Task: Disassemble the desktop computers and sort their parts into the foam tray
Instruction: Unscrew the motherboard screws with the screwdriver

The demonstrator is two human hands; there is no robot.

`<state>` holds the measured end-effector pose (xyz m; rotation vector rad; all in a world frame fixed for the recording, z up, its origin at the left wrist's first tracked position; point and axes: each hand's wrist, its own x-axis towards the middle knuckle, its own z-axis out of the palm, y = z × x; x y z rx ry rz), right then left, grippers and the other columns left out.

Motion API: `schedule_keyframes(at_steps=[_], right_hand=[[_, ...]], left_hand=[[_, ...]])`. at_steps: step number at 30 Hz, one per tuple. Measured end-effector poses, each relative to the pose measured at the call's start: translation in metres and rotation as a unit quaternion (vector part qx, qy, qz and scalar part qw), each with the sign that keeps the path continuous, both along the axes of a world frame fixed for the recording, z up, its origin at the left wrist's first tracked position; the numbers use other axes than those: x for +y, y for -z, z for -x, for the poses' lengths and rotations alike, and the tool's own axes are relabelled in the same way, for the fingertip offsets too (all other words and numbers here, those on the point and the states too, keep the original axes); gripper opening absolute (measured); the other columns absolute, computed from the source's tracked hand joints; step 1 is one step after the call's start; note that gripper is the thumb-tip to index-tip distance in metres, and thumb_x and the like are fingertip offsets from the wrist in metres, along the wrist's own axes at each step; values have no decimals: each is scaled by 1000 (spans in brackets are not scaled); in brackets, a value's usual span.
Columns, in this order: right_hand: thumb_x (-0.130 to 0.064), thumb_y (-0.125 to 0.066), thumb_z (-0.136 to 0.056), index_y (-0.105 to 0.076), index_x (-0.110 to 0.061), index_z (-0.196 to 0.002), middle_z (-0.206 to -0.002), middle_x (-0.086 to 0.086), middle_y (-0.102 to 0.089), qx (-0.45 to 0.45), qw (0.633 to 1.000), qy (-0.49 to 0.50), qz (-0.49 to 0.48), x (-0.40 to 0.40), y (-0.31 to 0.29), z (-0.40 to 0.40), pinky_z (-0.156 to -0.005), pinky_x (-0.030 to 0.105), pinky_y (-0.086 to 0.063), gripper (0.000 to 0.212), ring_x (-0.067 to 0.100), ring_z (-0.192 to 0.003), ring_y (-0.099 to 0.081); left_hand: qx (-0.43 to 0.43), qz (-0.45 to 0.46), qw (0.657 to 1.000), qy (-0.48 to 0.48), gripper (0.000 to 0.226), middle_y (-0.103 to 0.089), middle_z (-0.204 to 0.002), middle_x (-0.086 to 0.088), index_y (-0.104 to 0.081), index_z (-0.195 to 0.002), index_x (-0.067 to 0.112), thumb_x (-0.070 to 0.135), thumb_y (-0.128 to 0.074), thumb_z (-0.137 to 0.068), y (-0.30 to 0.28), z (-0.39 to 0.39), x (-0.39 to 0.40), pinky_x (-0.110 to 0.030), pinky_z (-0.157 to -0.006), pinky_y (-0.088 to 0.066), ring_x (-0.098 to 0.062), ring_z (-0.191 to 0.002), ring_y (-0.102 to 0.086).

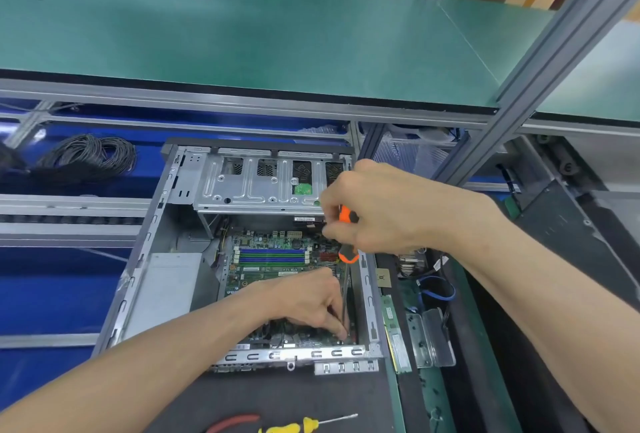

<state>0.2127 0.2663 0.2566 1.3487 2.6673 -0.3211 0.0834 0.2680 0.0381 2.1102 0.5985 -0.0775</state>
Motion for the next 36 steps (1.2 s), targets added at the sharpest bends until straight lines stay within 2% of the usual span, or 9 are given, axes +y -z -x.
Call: schedule_keyframes(at_steps=[5,7,10,14,18,23,27,30,36], right_hand=[[-13,-65,-81,-65,-31,-85,-80,-6,-66,66,989,-39,127,-16,-12,-5,-61,22,-48,19,3,-72,-59],[-25,-68,-84,-63,-29,-85,-77,-6,-62,62,994,-22,87,-21,-10,-6,-62,31,-51,7,4,-70,-56],[-51,-60,-92,-59,-18,-85,-72,-3,-44,-16,999,40,-26,-23,-7,-8,-63,35,-46,34,25,-73,-51],[-29,-64,-90,-60,-26,-79,-71,-7,-56,9,999,-40,4,-33,-11,-13,-64,31,-42,13,6,-71,-49],[-10,-71,-77,-55,-29,-84,-88,-8,-60,54,992,-91,75,-46,-18,-18,-67,31,-48,26,4,-76,-50],[-55,-63,-88,-50,-23,-82,-71,-3,-45,34,998,-17,-50,-46,-7,-28,-51,32,-37,35,17,-64,-49],[-27,-67,-88,-56,-22,-85,-69,-9,-48,44,997,-58,-19,-44,-6,-33,-58,32,-38,12,19,-76,-51],[-5,-65,-75,-58,-22,-89,-80,-3,-63,80,993,-80,42,-49,-11,-37,-64,37,-49,24,17,-74,-57],[-58,-58,-90,-52,-26,-85,-73,-5,-45,25,998,2,-64,-46,-3,-36,-64,38,-45,33,26,-77,-53]], left_hand=[[-14,-39,999,19,23,-78,-84,-1,-81,-98,13,33,-75,-89,-2,-1,-7,-13,-56,-43,-15,-69,-64],[-4,-51,998,22,26,-75,-77,-6,-81,-97,10,34,-73,-90,-4,-3,-9,-17,-55,-42,-18,-63,-59],[4,-41,999,11,26,-76,-75,-9,-80,-98,6,30,-74,-89,-9,-7,-13,-10,-52,-39,-9,-53,-56],[20,-44,999,1,21,-78,-88,-10,-79,-98,4,22,-75,-89,-15,-9,-18,-28,-72,-53,-25,-76,-70],[30,-42,998,-32,10,-72,-73,-12,-77,-82,2,12,-74,-85,-17,-9,-26,-9,-51,-34,-11,-58,-52],[64,-44,994,-73,12,-73,-70,-3,-77,-87,-1,10,-76,-84,-20,-15,-31,-12,-56,-40,-6,-53,-59],[82,-51,991,-96,15,-77,-87,-15,-77,-92,-2,10,-78,-83,-20,-19,-31,-12,-55,-41,-19,-65,-66],[84,-49,988,-119,15,-74,-85,-16,-73,-84,-9,6,-78,-82,-18,-16,-33,-17,-52,-37,-27,-70,-63],[95,-39,988,-116,13,-75,-80,2,-78,-90,-3,6,-78,-81,-22,-18,-34,1,-49,-33,6,-55,-62]])
